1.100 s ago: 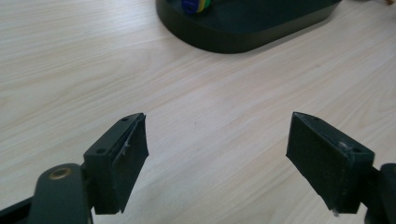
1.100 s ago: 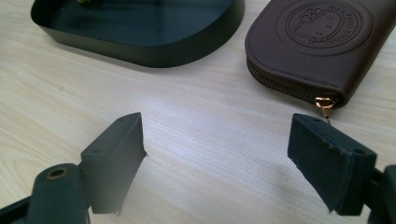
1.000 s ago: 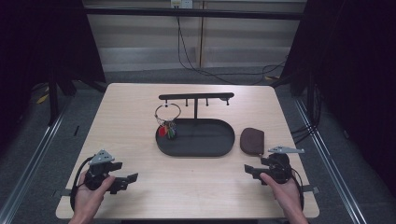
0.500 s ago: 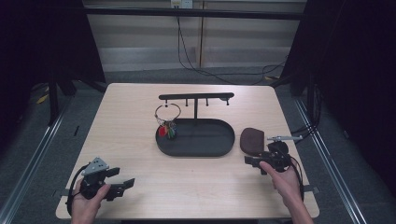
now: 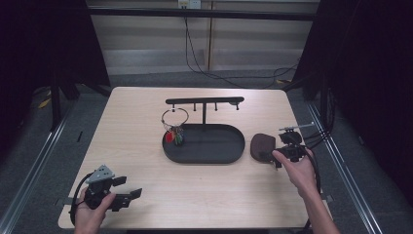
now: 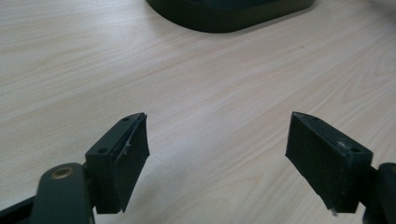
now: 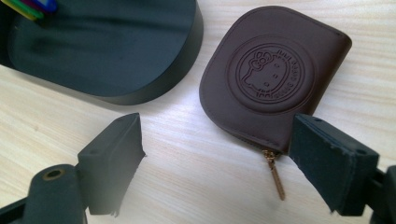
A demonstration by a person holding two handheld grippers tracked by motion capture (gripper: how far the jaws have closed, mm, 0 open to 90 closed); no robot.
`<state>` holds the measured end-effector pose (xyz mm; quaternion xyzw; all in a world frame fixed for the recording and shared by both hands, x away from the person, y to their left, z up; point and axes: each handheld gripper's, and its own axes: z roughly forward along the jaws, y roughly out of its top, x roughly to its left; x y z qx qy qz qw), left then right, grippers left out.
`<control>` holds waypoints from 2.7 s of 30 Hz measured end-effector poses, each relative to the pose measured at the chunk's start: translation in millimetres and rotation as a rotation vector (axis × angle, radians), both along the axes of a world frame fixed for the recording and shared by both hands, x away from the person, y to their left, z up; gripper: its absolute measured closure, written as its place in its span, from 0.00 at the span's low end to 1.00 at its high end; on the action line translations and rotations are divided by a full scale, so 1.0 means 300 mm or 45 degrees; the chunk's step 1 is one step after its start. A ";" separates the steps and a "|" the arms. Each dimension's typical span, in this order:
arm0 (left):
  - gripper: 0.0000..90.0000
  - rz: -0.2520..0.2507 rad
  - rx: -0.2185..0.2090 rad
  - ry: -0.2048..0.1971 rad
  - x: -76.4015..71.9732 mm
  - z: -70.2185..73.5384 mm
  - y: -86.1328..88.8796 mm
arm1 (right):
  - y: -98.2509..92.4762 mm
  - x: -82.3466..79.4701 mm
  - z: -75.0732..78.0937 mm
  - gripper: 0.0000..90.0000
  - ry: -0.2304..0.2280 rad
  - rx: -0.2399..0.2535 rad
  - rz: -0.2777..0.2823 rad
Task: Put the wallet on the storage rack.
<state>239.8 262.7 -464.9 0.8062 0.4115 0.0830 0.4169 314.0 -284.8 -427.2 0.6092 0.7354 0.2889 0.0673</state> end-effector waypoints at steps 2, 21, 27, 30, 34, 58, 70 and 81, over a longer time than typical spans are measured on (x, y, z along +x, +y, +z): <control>0.23 -0.006 0.009 0.000 0.000 -0.001 -0.002 | -0.001 0.018 0.010 0.21 0.025 -0.018 -0.010; 0.23 -0.023 -0.029 0.008 -0.005 0.009 0.002 | 0.031 0.170 0.022 0.20 0.211 -0.193 -0.031; 0.23 -0.030 -0.028 -0.002 -0.006 0.012 0.003 | 0.029 0.221 -0.002 0.19 0.247 -0.224 -0.051; 0.23 -0.035 -0.032 0.002 -0.003 0.012 0.009 | 0.026 0.241 -0.020 0.18 0.299 -0.234 -0.051; 0.24 -0.027 -0.031 0.001 0.000 0.009 0.013 | 0.020 0.260 -0.041 0.19 0.309 -0.229 -0.087; 0.24 -0.075 -0.028 0.019 0.005 0.003 0.006 | 0.021 0.282 -0.125 0.13 0.378 -0.234 -0.176; 0.24 -0.092 -0.023 0.019 0.004 -0.001 -0.006 | 0.007 0.290 -0.143 0.10 0.423 -0.169 -0.207; 0.24 -0.111 -0.009 0.036 0.007 -0.007 -0.014 | -0.003 0.291 -0.147 0.17 0.453 -0.098 -0.239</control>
